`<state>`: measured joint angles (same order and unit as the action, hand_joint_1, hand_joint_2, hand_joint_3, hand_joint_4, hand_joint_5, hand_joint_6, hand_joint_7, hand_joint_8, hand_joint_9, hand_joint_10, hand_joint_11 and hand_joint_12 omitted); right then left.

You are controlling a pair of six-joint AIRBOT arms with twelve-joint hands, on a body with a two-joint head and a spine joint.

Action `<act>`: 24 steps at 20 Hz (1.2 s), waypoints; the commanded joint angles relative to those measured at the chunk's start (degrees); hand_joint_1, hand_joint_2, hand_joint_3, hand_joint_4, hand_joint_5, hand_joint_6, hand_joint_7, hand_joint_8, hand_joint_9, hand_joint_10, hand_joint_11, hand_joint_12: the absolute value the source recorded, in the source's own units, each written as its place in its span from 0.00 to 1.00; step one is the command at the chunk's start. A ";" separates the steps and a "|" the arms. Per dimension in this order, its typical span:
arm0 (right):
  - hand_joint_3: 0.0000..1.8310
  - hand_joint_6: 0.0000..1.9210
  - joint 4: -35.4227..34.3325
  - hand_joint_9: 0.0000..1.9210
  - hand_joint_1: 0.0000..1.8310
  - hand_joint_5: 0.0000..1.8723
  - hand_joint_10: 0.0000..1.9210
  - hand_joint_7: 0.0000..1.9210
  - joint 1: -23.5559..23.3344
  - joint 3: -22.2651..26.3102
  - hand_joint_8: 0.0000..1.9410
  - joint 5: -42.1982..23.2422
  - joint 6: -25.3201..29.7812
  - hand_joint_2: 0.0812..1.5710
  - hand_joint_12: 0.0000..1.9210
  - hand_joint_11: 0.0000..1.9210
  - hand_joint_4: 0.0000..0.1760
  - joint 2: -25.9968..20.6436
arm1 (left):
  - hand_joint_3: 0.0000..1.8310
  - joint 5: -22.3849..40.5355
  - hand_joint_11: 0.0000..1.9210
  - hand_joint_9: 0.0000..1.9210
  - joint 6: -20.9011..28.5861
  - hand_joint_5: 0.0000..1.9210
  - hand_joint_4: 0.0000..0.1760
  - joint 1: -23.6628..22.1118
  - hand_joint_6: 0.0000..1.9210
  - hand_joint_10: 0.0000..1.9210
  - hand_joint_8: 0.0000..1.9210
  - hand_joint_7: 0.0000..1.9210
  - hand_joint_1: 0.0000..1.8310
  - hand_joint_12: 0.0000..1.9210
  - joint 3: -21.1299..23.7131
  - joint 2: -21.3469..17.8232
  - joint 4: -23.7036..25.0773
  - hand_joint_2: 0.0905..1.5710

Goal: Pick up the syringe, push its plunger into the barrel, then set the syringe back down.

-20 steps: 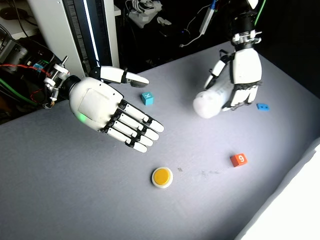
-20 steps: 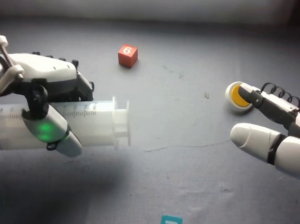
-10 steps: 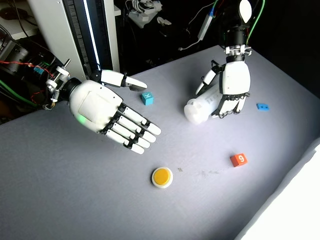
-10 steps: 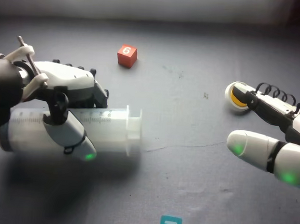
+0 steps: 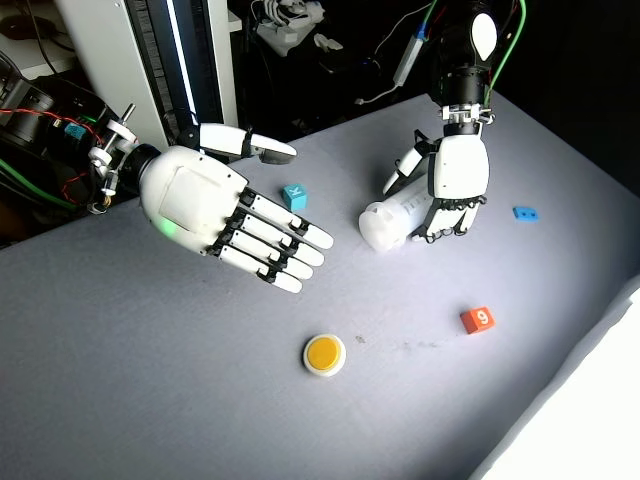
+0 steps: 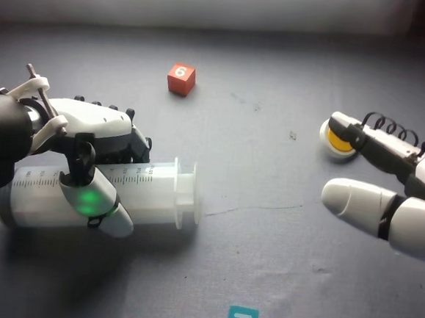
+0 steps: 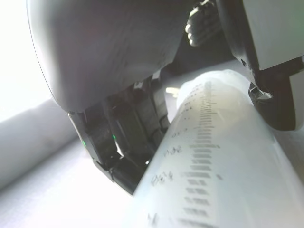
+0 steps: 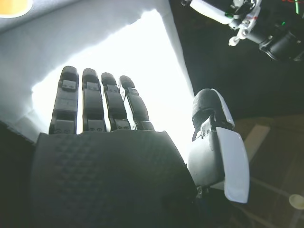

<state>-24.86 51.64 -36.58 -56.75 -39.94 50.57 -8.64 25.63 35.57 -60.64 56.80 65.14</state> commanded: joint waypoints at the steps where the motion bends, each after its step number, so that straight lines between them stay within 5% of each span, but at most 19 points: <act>1: 0.00 0.00 2.20 0.00 0.00 0.01 0.00 0.00 -0.60 -0.04 0.00 -4.93 -0.34 0.75 0.00 0.00 0.00 -0.35 | 0.00 1.04 0.20 0.43 -0.17 0.45 0.12 -0.33 0.62 0.45 0.55 0.49 0.65 0.76 0.09 -0.04 0.88 0.72; 2: 0.00 0.00 2.20 0.00 0.00 0.01 0.00 0.00 -0.43 0.13 0.00 -4.11 -1.26 0.75 0.00 0.00 0.00 -0.40 | 0.00 1.04 0.19 0.42 -0.17 0.42 0.00 -0.46 0.63 0.43 0.58 0.49 0.65 0.76 0.20 -0.16 0.88 0.73; 3: 0.00 0.00 2.20 0.00 0.00 0.01 0.00 0.00 -0.36 0.36 0.00 -3.62 -2.11 0.75 0.00 0.00 0.00 -0.47 | 0.00 1.04 0.19 0.42 -0.17 0.42 0.00 -0.51 0.63 0.43 0.58 0.49 0.65 0.76 0.26 -0.23 0.88 0.73; 4: 0.00 0.00 2.20 0.00 0.00 0.01 0.00 0.00 -0.36 0.91 0.00 -1.93 -3.15 0.75 0.00 0.00 0.00 -0.88 | 0.00 1.04 0.15 0.41 -0.17 0.43 0.00 -0.59 0.63 0.34 0.19 0.51 0.59 0.77 0.34 -0.32 0.88 0.74; 5: 0.00 0.00 2.21 0.00 0.00 0.01 0.00 0.00 -0.33 1.16 0.00 -1.04 -3.26 0.75 0.00 0.00 0.00 -1.13 | 0.00 1.03 0.11 0.37 -0.17 0.37 0.00 -0.65 0.34 0.31 0.12 0.49 0.48 0.77 0.36 -0.37 0.88 0.74; 6: 0.00 0.00 2.20 0.00 0.00 0.01 0.00 0.00 -0.32 1.16 0.00 -0.78 -3.26 0.75 0.00 0.00 0.00 -1.15 | 0.00 1.04 0.11 0.37 -0.17 0.37 0.00 -0.66 0.34 0.31 0.12 0.49 0.48 0.77 0.40 -0.44 0.88 0.74; 7: 0.00 0.01 2.20 0.00 0.00 0.02 0.00 0.01 -0.35 1.16 0.00 -0.74 -3.25 0.75 0.00 0.00 0.00 -1.17 | 0.00 1.09 0.09 0.36 -0.17 0.37 0.00 -0.65 0.17 0.27 0.07 0.48 0.44 0.75 0.41 -0.51 0.88 0.73; 9: 0.00 0.00 1.57 0.00 0.00 0.02 0.00 0.00 -0.75 1.15 0.00 -0.54 -3.15 0.75 0.00 0.00 0.00 -1.28 | 0.00 1.09 0.05 0.33 -0.17 0.34 0.00 -0.69 0.05 0.21 0.01 0.43 0.38 0.72 0.56 -0.75 0.88 0.71; 13: 0.00 0.00 -1.20 0.00 0.00 0.01 0.00 0.00 -3.01 1.04 0.00 2.56 -3.23 0.75 0.00 0.00 0.00 -1.82 | 0.00 1.08 0.04 0.32 -0.17 0.31 0.00 -1.18 0.00 0.05 0.00 0.36 0.35 0.68 0.70 -1.05 0.88 0.69; 24: 0.00 0.00 -0.31 0.00 0.00 0.01 0.00 0.00 -2.95 1.05 0.00 1.34 -3.09 0.75 0.00 0.00 0.00 -2.01 | 0.00 0.61 0.05 0.26 -0.16 0.22 0.00 -4.26 0.00 0.00 0.00 0.28 0.32 0.57 3.09 -3.90 0.89 0.67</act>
<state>-27.29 49.41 -35.64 -49.06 -43.44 48.82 -8.97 25.43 31.88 -57.39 53.21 65.17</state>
